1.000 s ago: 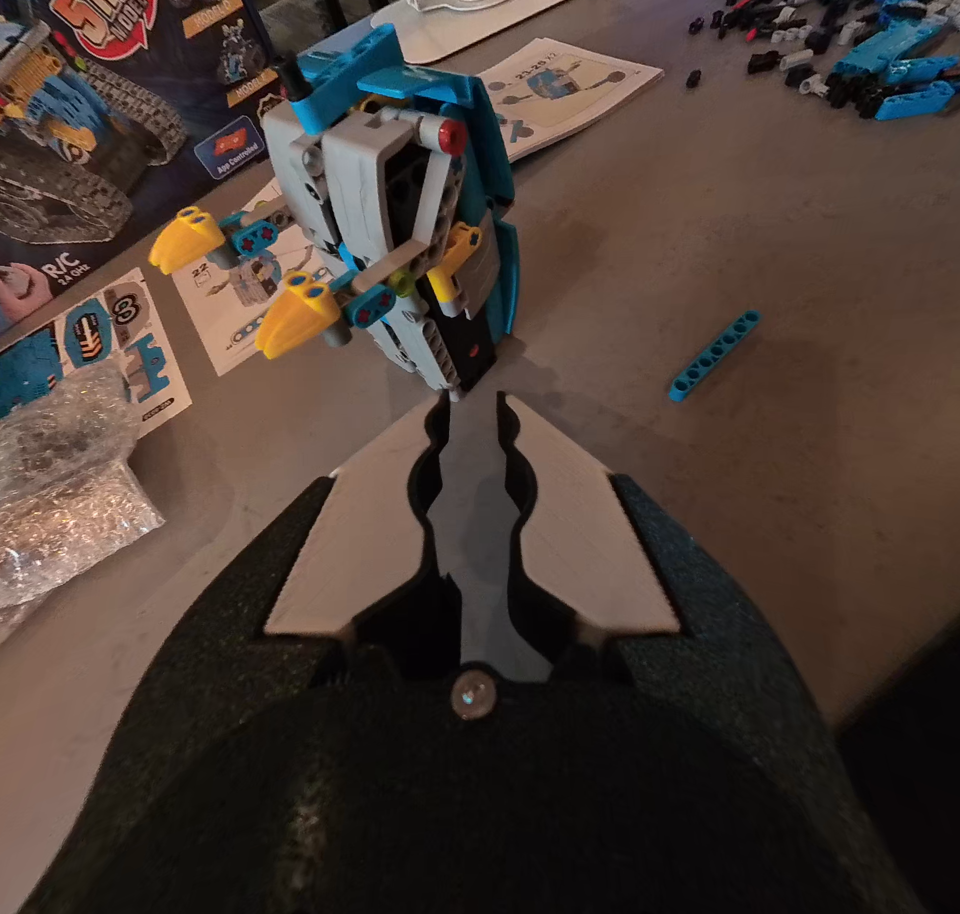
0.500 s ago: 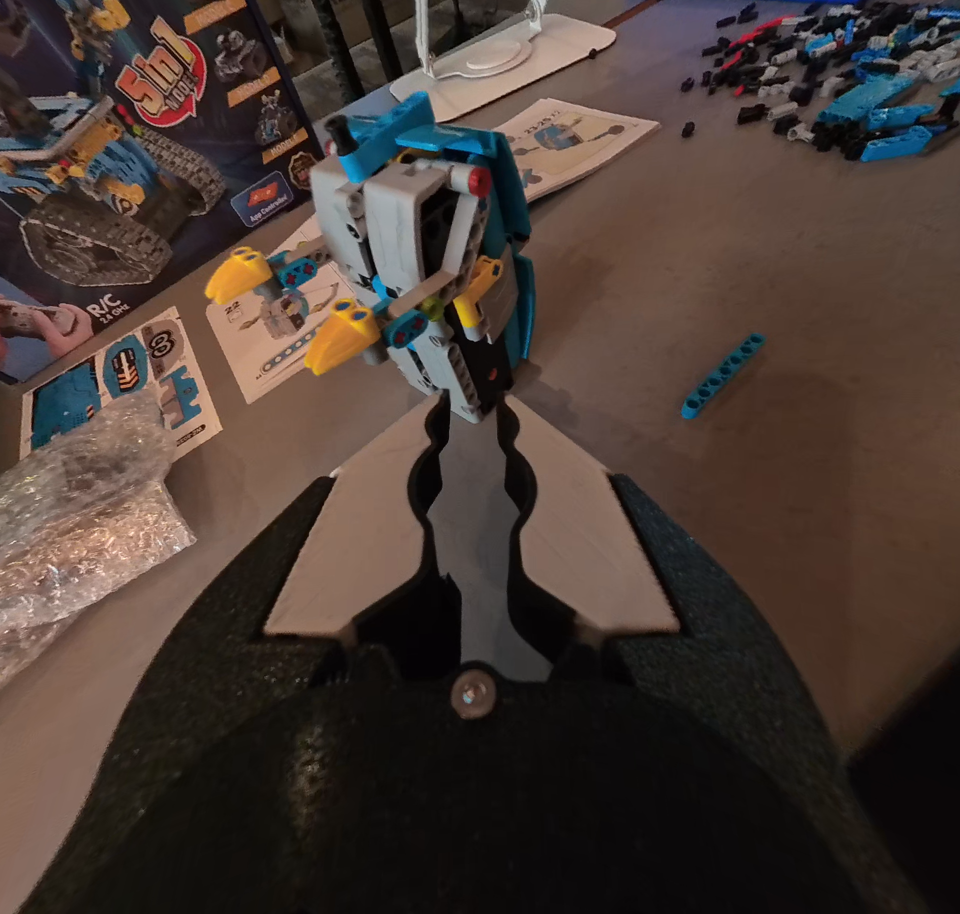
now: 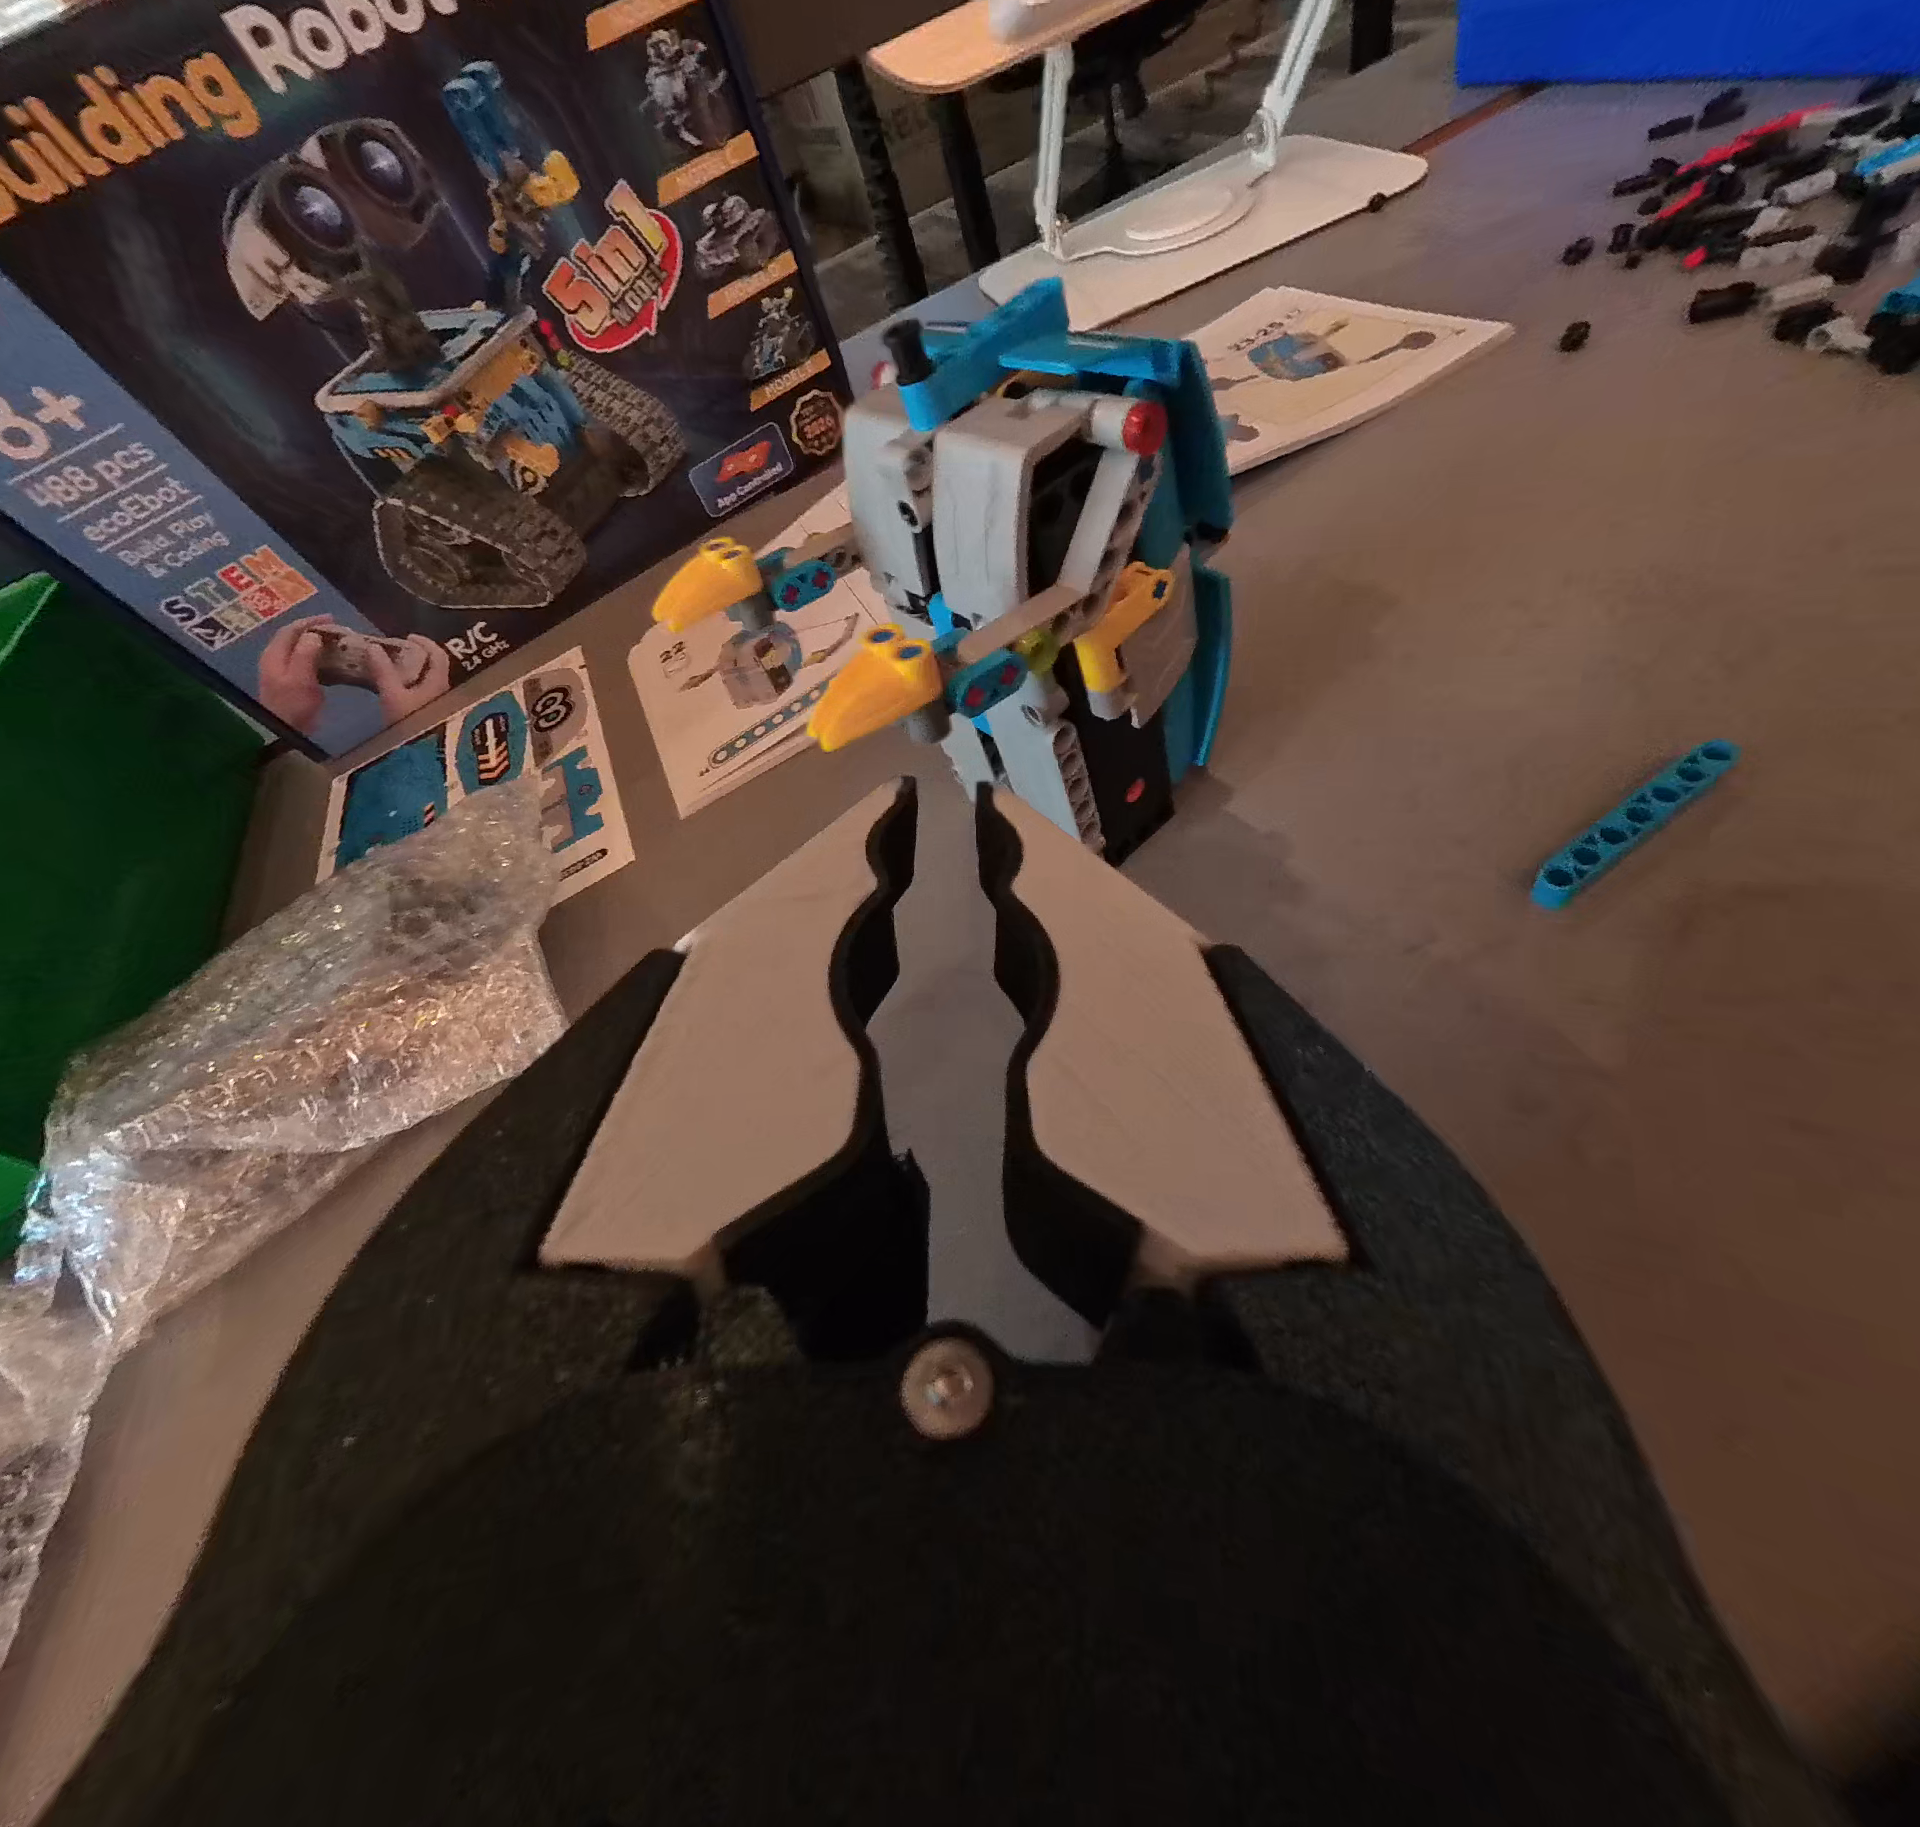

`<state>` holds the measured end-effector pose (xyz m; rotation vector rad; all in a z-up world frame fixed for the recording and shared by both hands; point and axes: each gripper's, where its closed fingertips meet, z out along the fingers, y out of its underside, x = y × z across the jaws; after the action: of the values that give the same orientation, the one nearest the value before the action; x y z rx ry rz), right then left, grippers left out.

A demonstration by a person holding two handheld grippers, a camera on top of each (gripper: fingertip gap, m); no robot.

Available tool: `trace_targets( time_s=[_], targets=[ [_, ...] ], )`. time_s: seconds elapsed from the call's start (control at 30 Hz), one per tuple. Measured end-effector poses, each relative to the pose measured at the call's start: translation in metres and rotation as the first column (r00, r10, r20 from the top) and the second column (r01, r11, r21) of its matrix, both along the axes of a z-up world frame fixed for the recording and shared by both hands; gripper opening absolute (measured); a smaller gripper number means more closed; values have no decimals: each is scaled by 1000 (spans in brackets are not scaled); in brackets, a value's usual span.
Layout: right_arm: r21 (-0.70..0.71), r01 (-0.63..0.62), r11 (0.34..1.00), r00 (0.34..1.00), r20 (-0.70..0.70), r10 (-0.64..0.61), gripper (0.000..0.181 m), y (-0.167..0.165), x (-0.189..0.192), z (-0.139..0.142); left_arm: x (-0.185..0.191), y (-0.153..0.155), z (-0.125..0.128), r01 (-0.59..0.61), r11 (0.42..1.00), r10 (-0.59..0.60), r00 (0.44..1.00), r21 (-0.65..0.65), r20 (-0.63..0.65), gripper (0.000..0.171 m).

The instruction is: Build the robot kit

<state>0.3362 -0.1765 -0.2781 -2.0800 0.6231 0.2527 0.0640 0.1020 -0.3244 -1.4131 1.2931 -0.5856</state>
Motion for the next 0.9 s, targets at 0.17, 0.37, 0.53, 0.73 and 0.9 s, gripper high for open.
trace_targets(
  time_s=[0.17, 0.37, 0.53, 0.73, 0.9],
  targets=[
    [-21, 22, 1000, 998, 62, -21, 20, -2, -10, 5, -5, 1, 5, -17, 1000, 16, 999, 19, 29, 12],
    [-38, 43, 998, 995, 92, -39, 20, -14, -16, 7, -6, 6, 5, -40, 999, 40, 999, -9, 36, 20],
    [-98, 33, 995, 993, 116, -22, 21, -21, -22, -9, -7, 8, 6, -42, 999, 43, 998, -27, 51, 24],
    [-104, 18, 994, 993, 117, -6, 20, -17, -36, -24, -5, -1, 1, -22, 997, 23, 1000, 69, -4, 23],
    [-115, 8, 993, 993, 114, 6, 20, -9, -40, -27, -5, 2, 2, -34, 998, 34, 999, 43, 6, 23]
  ],
)
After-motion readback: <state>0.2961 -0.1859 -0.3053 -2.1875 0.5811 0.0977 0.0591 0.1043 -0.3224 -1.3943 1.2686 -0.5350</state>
